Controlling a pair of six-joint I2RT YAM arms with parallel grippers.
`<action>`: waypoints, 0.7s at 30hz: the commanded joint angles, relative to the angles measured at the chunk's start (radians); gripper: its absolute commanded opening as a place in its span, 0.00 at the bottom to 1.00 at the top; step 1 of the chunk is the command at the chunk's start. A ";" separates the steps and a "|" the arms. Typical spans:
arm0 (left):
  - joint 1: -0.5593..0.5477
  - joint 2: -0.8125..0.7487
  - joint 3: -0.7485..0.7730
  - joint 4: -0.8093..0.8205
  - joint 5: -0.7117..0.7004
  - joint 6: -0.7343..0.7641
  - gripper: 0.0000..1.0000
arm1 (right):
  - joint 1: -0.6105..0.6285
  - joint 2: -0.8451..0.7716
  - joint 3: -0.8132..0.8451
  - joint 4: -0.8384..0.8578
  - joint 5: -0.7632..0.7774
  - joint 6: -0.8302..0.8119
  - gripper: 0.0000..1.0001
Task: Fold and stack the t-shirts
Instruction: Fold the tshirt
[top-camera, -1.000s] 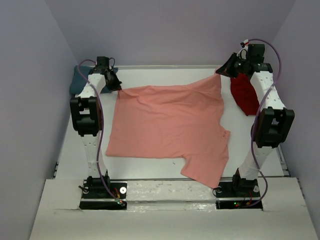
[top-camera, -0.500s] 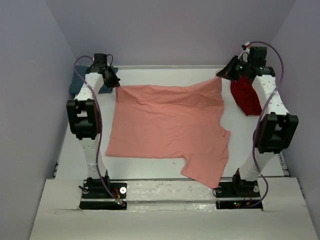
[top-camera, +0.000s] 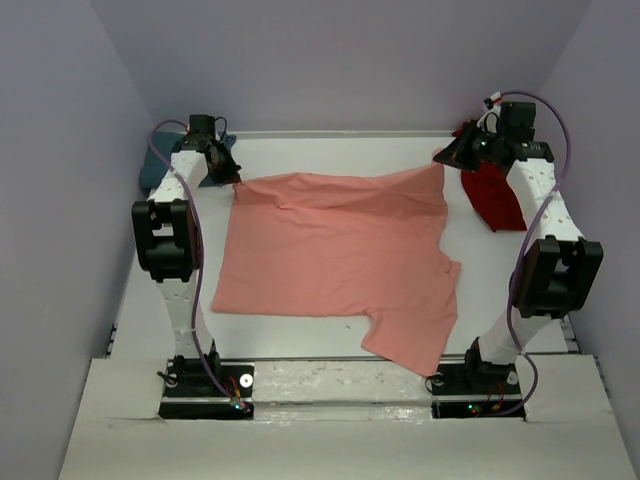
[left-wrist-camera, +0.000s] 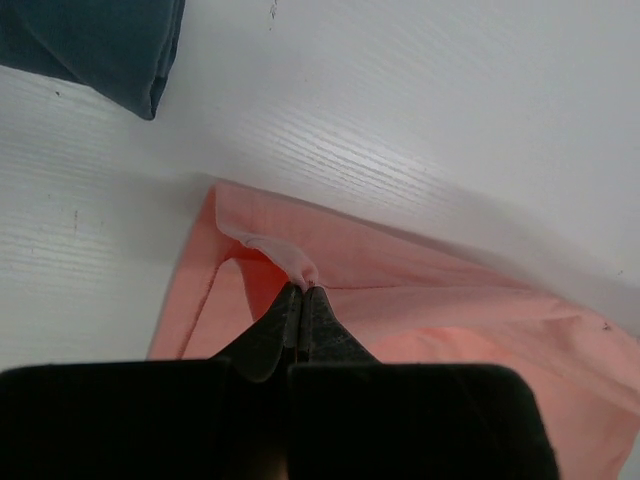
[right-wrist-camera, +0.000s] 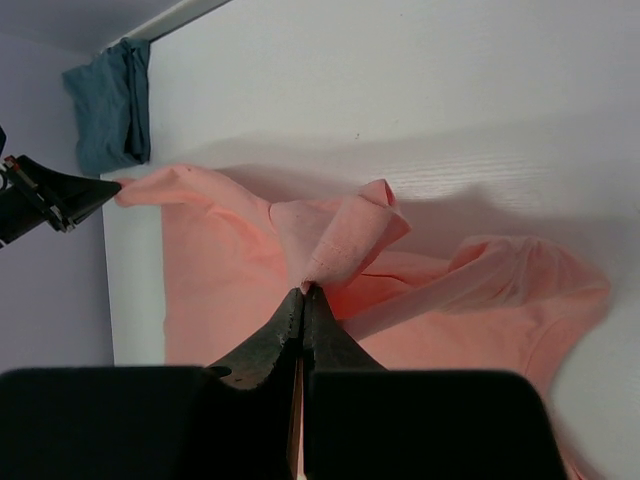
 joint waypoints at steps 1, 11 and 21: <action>-0.001 -0.095 -0.031 -0.011 0.020 0.012 0.00 | -0.012 -0.073 -0.026 -0.009 -0.015 -0.012 0.00; -0.001 -0.142 -0.093 -0.013 0.008 -0.002 0.00 | -0.012 -0.134 -0.120 -0.048 0.003 -0.018 0.00; -0.001 -0.164 -0.104 -0.053 -0.029 0.006 0.00 | -0.012 -0.182 -0.186 -0.123 0.035 -0.029 0.00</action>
